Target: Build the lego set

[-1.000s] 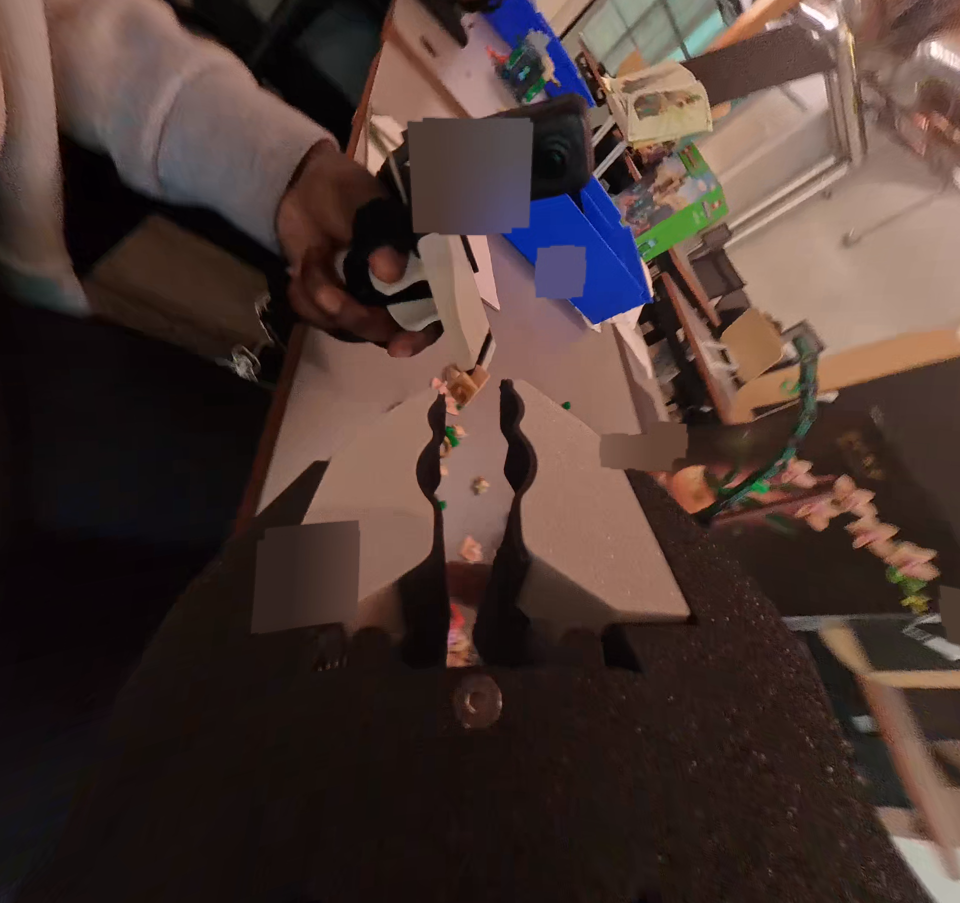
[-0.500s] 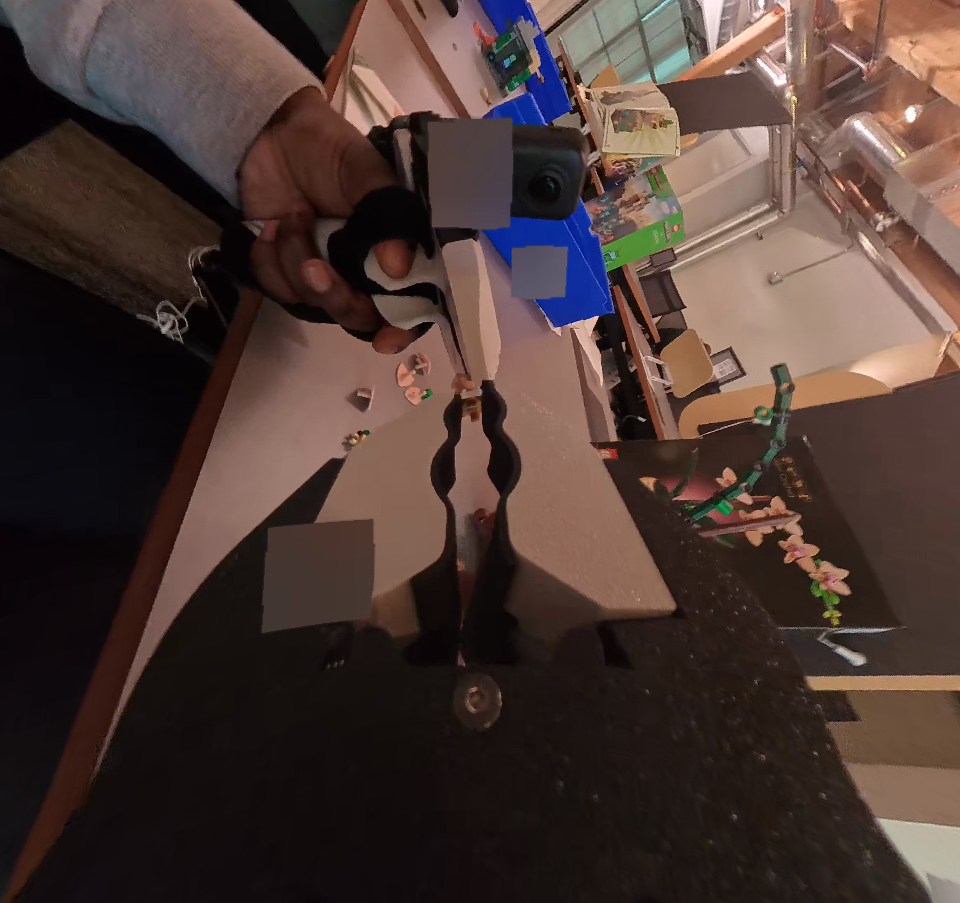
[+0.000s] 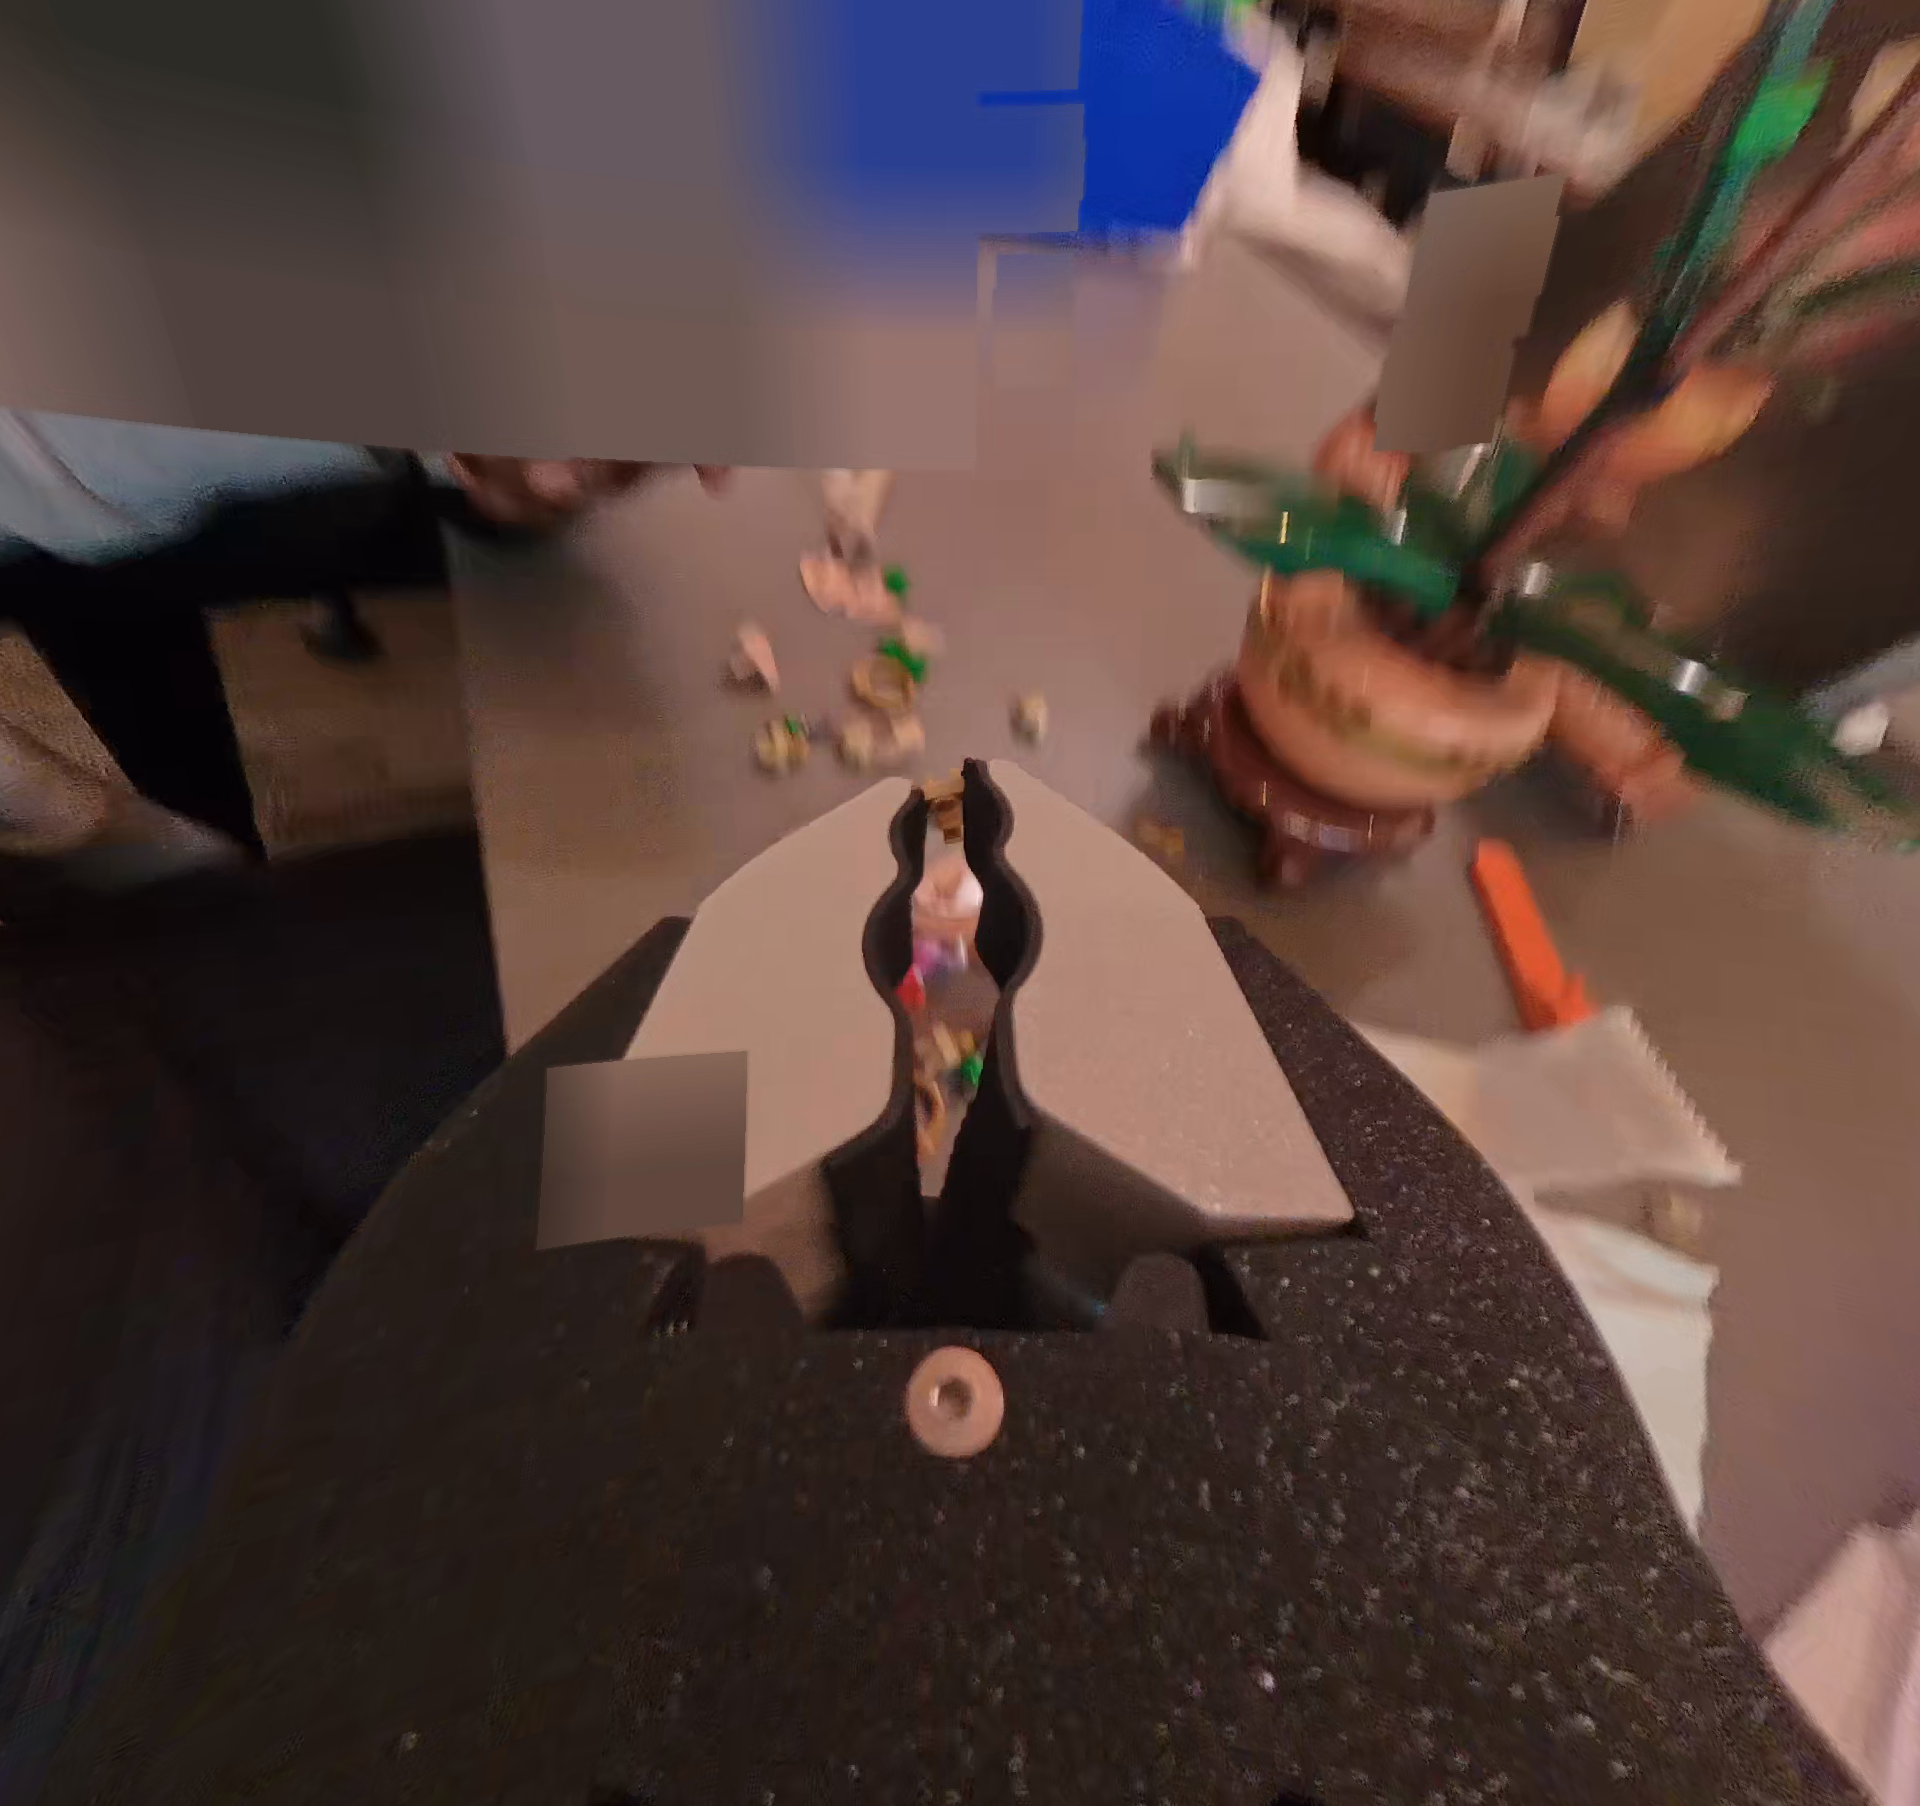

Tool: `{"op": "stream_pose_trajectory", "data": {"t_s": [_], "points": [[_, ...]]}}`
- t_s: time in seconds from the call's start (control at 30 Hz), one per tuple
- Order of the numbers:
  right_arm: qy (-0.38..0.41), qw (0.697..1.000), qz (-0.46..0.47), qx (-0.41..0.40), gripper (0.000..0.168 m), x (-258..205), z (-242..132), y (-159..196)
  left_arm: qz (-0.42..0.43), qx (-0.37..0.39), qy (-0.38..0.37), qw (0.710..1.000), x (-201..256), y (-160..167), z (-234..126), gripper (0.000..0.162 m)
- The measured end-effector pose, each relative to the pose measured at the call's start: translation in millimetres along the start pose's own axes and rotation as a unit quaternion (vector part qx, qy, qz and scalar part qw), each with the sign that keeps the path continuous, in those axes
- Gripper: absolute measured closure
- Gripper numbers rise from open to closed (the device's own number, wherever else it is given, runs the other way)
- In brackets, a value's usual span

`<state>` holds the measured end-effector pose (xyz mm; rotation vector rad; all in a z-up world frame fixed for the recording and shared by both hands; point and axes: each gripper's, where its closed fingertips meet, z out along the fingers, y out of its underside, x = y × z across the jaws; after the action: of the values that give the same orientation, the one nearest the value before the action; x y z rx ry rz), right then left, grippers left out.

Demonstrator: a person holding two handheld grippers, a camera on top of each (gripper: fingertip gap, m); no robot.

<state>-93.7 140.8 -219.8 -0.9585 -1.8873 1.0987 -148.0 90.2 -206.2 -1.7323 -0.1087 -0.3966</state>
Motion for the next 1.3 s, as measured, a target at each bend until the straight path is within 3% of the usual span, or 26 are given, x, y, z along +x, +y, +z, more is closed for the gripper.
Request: {"op": "stream_pose_trajectory", "data": {"t_s": [0.07, 0.2, 0.37, 0.5, 0.67, 0.77, 0.87, 0.97, 1.07, 1.23, 1.3], "points": [[-0.012, 0.997, 0.023, -0.066, 0.162, 2, 7, 22, 0.042, -0.036, -0.023, 0.998, 1, 9, 5, 0.162], [-0.009, 0.996, 0.057, -0.074, 0.162, 9, 10, 26, 0.093, -0.079, -0.048, 0.991, 3, 20, 11, 0.162], [0.008, 0.988, 0.079, -0.133, 0.161, 14, 8, 46, 0.085, -0.113, -0.066, 0.988, -1, 29, 14, 0.161], [0.030, 0.982, 0.074, -0.171, 0.140, 17, 7, 54, 0.084, -0.142, -0.080, 0.983, -6, 36, 18, 0.153], [0.033, 0.982, 0.065, -0.174, 0.134, 12, 8, 52, 0.104, -0.184, -0.119, 0.970, -14, 44, 23, 0.138], [0.033, 0.983, 0.078, -0.165, 0.130, 12, 7, 51, 0.122, -0.191, -0.132, 0.965, -15, 42, 25, 0.136], [0.031, 0.984, 0.080, -0.159, 0.123, 11, 5, 50, 0.151, -0.135, -0.087, 0.976, 6, 22, 35, 0.135], [0.012, 0.987, 0.073, -0.143, 0.119, 5, 4, 44, 0.176, -0.086, -0.027, 0.980, 32, 6, 49, 0.150], [-0.003, 0.992, 0.075, -0.101, 0.120, 1, 3, 31, 0.202, -0.135, -0.042, 0.969, 24, 14, 64, 0.155], [0.034, 0.993, 0.048, -0.098, 0.138, 14, -4, 34, 0.297, -0.222, -0.128, 0.920, -10, 28, 66, 0.159], [0.025, 0.993, 0.035, -0.106, 0.136, 10, -3, 37, 0.255, -0.227, -0.092, 0.935, -1, 36, 70, 0.154]]}}
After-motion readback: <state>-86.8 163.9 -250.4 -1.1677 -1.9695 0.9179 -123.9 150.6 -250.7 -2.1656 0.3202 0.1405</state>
